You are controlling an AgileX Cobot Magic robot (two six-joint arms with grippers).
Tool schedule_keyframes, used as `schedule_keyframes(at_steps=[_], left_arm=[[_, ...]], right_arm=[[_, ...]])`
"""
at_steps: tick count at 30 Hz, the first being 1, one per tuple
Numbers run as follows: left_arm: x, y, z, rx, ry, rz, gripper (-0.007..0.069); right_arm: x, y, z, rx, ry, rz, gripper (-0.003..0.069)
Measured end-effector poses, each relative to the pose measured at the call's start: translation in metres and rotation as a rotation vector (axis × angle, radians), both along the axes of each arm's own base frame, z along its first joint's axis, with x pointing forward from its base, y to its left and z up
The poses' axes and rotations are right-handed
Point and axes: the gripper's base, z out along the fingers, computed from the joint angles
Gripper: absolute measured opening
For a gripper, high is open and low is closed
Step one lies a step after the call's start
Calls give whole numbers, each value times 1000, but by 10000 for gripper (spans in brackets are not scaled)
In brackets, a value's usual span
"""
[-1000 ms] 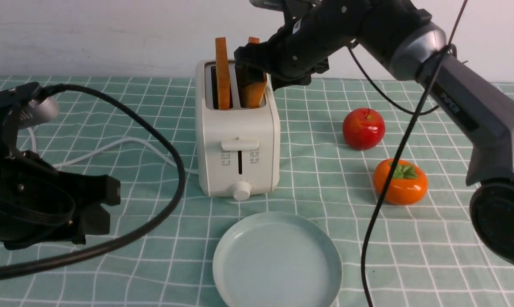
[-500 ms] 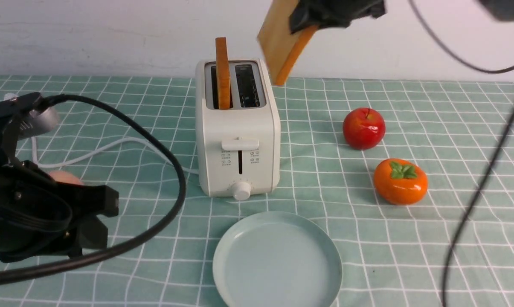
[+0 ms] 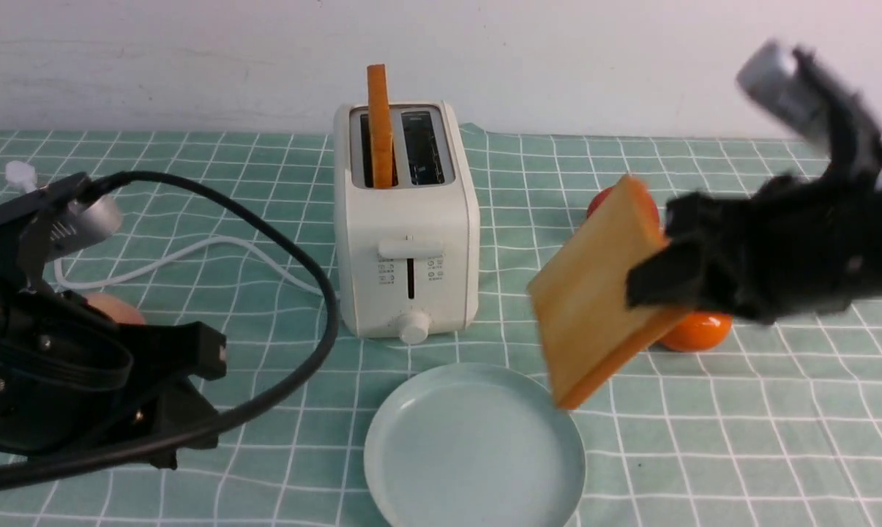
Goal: Take toasted bread from bread machine on blue coffee table place on plate.
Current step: 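Place the held slice of bread on top of the slice on the plate with the right gripper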
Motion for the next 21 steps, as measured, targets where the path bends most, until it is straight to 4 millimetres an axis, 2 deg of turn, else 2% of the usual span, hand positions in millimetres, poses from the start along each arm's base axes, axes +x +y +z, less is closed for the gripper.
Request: schedule_keyframes(at_steps=[1,2,5,9,13,17,19,20,21], left_arm=[[0,-1,0,-7,0,-8,238],[0,-1,0,-11,-1,-14,238],[-1,-2,1,-21,0,-19,238],[-1,-2,1,-20,-1,-21,238],[-1,-2,1,-14,-2,-22,238],[-1,-1,0,-8,-4,-23,238],[1,-2,1,-13,-21,-18,239],[1,-2,1,-14,-24,-17,239],[5,-2,3,-26,-63,-4,243]], right_arm=[[-5,9,-20,50,26,35,115],[-8,16,-32,78,34,68,115],[-11,39,-56,134,-2,174,115],[-4,57,-75,144,-57,216,115],[9,59,-95,92,-54,155,122],[14,60,-109,54,-30,142,177],[15,61,-117,20,-20,172,280],[15,61,-118,17,-19,176,289],[14,61,-120,-9,-26,201,355]])
